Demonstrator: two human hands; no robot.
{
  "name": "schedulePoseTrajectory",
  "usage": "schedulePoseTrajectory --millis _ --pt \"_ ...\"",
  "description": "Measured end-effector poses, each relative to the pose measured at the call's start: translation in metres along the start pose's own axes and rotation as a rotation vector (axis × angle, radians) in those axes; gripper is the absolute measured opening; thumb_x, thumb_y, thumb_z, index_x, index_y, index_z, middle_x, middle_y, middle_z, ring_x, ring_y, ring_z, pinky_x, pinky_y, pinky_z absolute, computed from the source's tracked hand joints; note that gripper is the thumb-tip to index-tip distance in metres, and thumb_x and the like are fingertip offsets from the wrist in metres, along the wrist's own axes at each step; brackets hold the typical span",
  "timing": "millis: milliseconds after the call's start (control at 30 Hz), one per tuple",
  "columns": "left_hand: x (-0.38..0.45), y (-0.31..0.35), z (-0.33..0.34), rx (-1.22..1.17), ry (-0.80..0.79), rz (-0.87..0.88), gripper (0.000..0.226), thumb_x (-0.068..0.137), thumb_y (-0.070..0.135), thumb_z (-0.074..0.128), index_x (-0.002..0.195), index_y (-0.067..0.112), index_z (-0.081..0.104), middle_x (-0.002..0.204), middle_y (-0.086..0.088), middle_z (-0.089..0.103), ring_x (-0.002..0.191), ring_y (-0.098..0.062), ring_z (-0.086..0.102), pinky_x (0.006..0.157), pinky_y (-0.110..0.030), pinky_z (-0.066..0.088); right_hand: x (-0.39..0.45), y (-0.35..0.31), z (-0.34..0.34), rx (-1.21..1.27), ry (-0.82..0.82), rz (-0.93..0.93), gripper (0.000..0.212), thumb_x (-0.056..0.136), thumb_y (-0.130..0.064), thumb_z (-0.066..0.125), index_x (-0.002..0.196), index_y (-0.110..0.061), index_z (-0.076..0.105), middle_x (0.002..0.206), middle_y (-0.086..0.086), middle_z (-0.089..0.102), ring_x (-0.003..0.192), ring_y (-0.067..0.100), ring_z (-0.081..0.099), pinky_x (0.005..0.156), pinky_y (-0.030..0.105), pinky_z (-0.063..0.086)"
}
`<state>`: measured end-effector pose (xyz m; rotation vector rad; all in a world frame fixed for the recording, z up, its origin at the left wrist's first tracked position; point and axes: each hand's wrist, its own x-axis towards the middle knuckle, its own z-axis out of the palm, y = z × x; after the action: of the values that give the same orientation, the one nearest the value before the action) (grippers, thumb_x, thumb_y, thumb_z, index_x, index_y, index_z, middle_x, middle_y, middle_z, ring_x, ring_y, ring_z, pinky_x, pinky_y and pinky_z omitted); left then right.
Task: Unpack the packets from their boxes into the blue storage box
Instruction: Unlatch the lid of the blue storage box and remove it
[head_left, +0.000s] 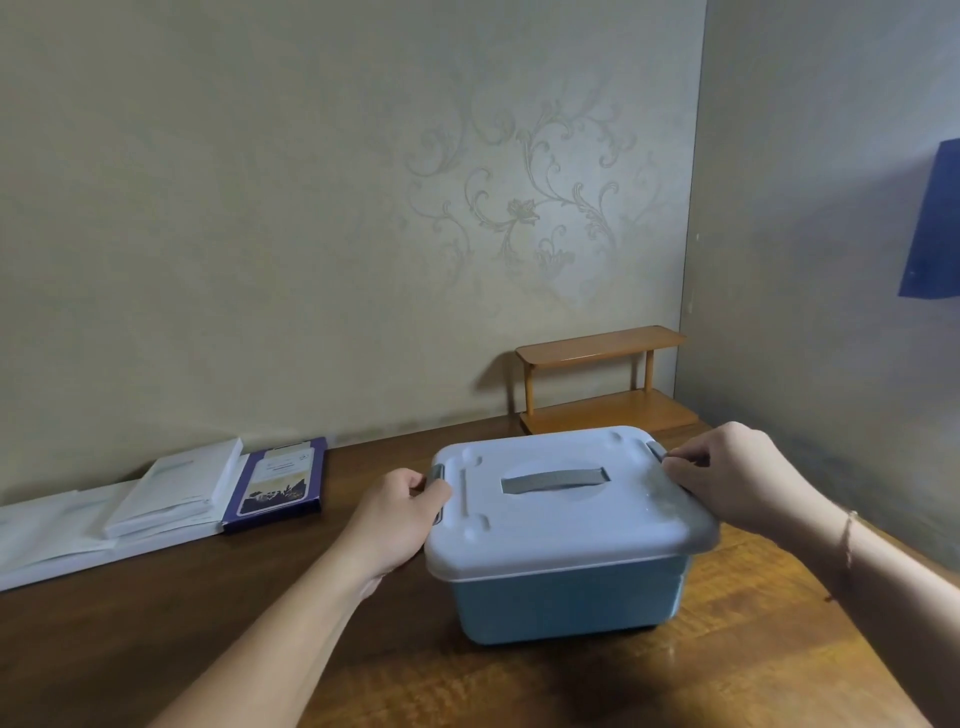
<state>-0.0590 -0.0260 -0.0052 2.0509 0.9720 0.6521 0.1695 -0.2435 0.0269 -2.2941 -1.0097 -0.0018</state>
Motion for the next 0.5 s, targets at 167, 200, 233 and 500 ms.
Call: schedulePoseTrajectory --millis 167,200,233,500 --pt "0.005 0.003 -0.005 0.083 -0.031 -0.028 0.036 0.097 0.033 0.046 0.065 0.019 0.037 0.054 0.007 0.032 0.051 -0.011 0.027 0.052 -0.029 0.019 0.002 -0.002 -0.003 -0.018 -0.026 -0.003 0.038 0.089 -0.016 0.059 0.053 -0.013 0.068 0.049 0.001 0.059 0.045 0.016 0.044 0.042 0.022 0.034" --pt "0.005 0.001 -0.006 0.053 -0.049 -0.049 0.037 0.099 0.031 0.043 0.065 0.019 0.035 0.057 0.004 0.03 0.054 -0.013 0.026 0.055 -0.031 0.018 0.002 -0.003 -0.004 -0.02 -0.031 0.0 0.043 0.089 -0.015 0.059 0.045 -0.015 0.061 0.045 -0.002 0.053 0.043 0.015 0.04 0.041 0.02 0.031" --pt "0.004 -0.001 -0.006 0.009 -0.071 -0.069 0.036 0.101 0.028 0.04 0.066 0.018 0.036 0.061 0.0 0.031 0.058 -0.015 0.027 0.06 -0.032 0.019 0.002 -0.003 -0.005 -0.024 -0.04 0.001 0.047 0.089 -0.014 0.059 0.042 -0.018 0.057 0.043 -0.003 0.05 0.041 0.013 0.039 0.039 0.018 0.03" --pt "-0.007 -0.017 -0.008 -0.095 -0.164 -0.129 0.039 0.105 0.024 0.034 0.106 -0.005 0.061 0.095 -0.021 0.064 0.081 -0.024 0.051 0.07 -0.036 0.038 -0.004 -0.001 0.0 -0.003 -0.024 -0.022 0.03 0.093 -0.018 0.058 0.068 -0.015 0.074 0.059 0.002 0.069 0.048 0.014 0.059 0.04 0.018 0.041"
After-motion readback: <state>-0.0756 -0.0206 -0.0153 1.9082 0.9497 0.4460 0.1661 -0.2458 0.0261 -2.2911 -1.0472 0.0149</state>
